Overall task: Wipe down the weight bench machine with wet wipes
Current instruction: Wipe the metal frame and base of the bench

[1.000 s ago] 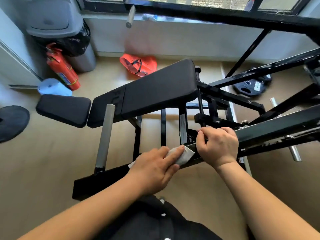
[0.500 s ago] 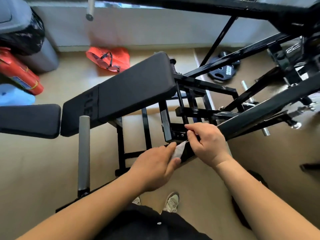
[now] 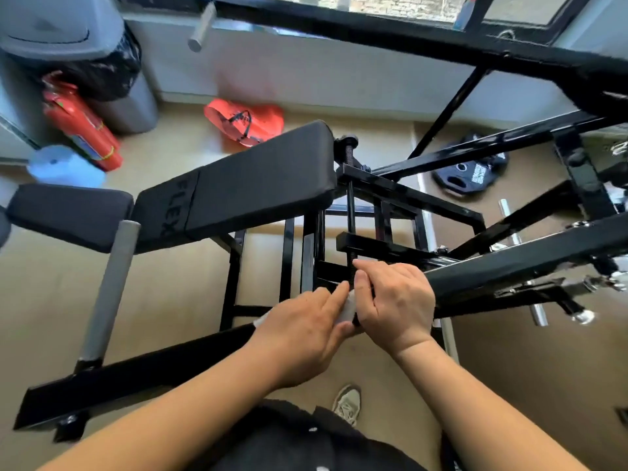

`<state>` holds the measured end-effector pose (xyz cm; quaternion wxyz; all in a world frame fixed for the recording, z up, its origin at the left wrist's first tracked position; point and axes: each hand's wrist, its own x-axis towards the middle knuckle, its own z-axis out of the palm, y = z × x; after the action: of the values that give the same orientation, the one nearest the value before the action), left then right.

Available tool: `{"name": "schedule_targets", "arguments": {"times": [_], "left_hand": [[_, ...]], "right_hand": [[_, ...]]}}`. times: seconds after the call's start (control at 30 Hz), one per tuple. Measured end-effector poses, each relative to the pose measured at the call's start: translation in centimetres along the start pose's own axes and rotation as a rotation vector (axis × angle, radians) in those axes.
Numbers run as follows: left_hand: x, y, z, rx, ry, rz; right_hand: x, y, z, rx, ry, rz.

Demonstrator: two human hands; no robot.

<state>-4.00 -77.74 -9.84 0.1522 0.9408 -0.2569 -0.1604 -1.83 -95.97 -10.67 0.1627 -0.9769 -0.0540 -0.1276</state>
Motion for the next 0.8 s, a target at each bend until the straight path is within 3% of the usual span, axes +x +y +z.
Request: {"name": "schedule_targets", "arguments": {"times": [0.23, 0.37, 0.43, 0.5, 0.6, 0.8], "left_hand": [[-0.7, -0.6, 0.2, 0.062, -0.004, -0.05], [2.5, 1.9, 1.0, -0.008, 0.054, -0.057], [2.2, 1.9, 1.2, 0.004, 0.038, -0.014], [0.8, 1.1, 1.1, -0.014, 0.019, 0.033], [0.5, 0.8, 0.7, -0.004, 0.006, 0.019], [7.3, 6.2, -0.1, -0.069, 0.024, -0.047]], "right_hand": [[0.9, 0.2, -0.1, -0.05, -0.175, -0.043], [1.2, 1.4, -1.7, 0.189, -0.27, -0.046], [1.8, 3.0, -3.0, 0.197, -0.155, -0.075], [2.1, 5.7, -3.4, -0.06, -0.041, -0.082], [2.1, 7.6, -3.0, -0.231, -0.085, 0.019], [2.2, 8.0, -2.0, -0.258, -0.032, 0.007]]}}
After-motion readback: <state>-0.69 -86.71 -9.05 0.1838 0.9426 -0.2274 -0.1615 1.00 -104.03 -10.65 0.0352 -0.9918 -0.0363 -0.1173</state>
